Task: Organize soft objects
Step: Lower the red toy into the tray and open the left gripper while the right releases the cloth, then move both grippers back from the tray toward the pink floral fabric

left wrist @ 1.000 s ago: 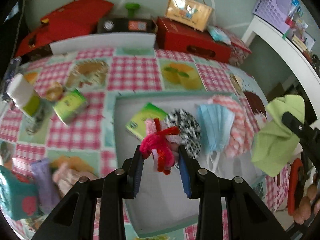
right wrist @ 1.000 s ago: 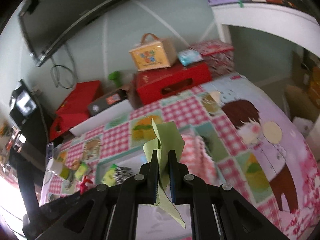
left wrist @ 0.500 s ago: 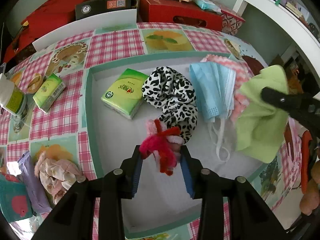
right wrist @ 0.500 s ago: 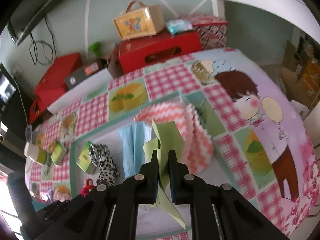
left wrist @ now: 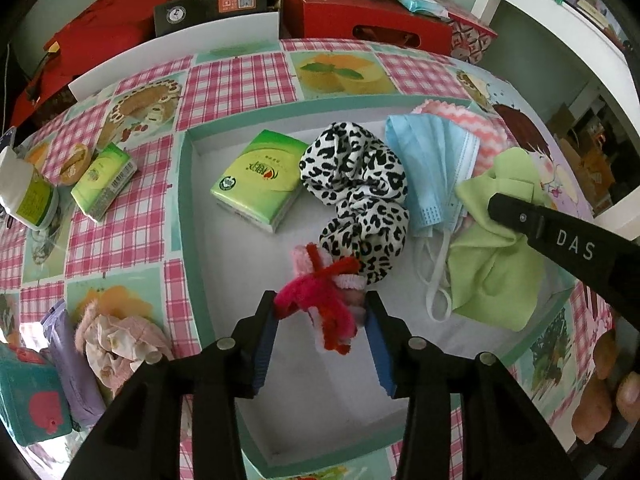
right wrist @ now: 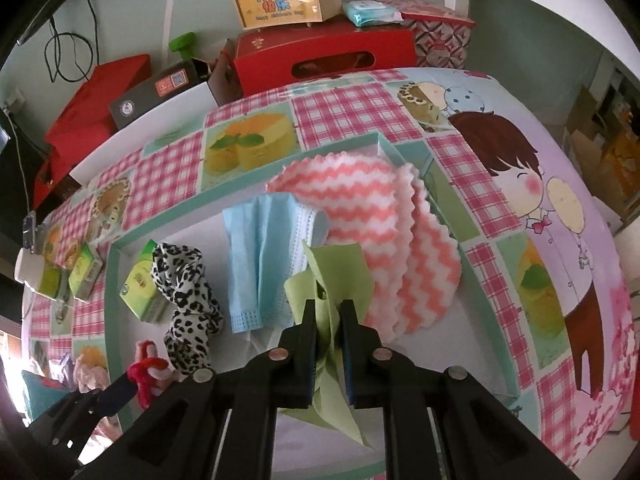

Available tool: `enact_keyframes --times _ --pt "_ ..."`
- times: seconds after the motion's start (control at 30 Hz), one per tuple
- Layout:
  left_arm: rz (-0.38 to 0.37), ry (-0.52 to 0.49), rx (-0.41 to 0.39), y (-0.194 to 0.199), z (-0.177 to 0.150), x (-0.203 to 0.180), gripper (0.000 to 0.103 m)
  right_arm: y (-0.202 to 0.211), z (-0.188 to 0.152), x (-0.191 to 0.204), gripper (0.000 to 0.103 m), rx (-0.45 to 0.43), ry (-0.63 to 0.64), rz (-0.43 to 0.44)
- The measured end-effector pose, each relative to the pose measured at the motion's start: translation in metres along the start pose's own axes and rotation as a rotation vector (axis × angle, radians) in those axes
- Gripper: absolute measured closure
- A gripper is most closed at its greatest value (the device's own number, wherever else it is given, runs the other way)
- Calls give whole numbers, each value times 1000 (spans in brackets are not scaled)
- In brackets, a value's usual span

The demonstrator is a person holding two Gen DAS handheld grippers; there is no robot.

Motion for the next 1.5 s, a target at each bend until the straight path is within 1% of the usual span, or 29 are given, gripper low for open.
enact_keyframes --times 0.13,0.2,0.23,0.33,0.7,0.8,0.83,0.87,0.9,1.0,1.07,1.1,1.13,1.17,1.2,1.27,1.4,1.47,1.5 --pt "1 11 -9 4 1 3 56 3 1 2 90 -7 7 -22" --pt "5 13 -18 6 3 5 46 6 2 2 89 -17 6 -36" --pt "9 11 -22 7 3 6 44 8 3 2 88 -24 7 -43" --pt "11 5 -27 8 4 5 43 14 5 4 85 -44 18 -61" --pt "-8 12 -54 19 6 4 42 21 6 -1 83 -63 -3 -75" --pt "-8 27 -61 21 7 8 40 20 7 -3 65 -62 -5 -85" --pt "-11 35 -61 22 7 10 37 21 7 -3 55 -64 -7 -87" --pt "-16 43 -62 22 8 11 25 22 7 -3 48 -69 -8 -89" --pt "-20 47 -65 23 8 13 20 23 8 -4 46 -74 -8 -94" --pt "-22 61 -81 26 10 16 20 23 8 -5 42 -75 -8 -108" --pt "-21 70 -92 28 11 18 19 22 8 -5 37 -71 -5 -117" --pt "-23 77 -96 28 11 19 18 21 8 -5 35 -69 -2 -125" --pt "-23 86 -98 29 12 21 16 20 8 -6 32 -68 1 -133" --pt "-21 93 -99 29 12 23 11 20 9 -7 29 -69 2 -142" --pt "-15 100 -102 29 12 25 11 20 9 -8 27 -71 1 -146" --pt "-6 111 -105 29 13 28 11 20 10 -10 17 -75 -13 -144" --pt "-10 131 -109 29 14 33 11 20 11 -17 11 -76 -37 -148" --pt "-11 138 -104 28 14 34 11 19 11 -18 4 -74 -37 -157" --pt "-14 141 -103 28 13 34 11 19 11 -18 3 -76 -35 -161"
Point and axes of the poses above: each gripper's, at about its wrist camera, not at the fingertips, and y roughly against the way its jaws point, x to its left, z to its top, the point moved 9 cm from there along -y, roughly the way its jaws point, and after that the axes turned 9 degrees about x, right-handed, at the moved point
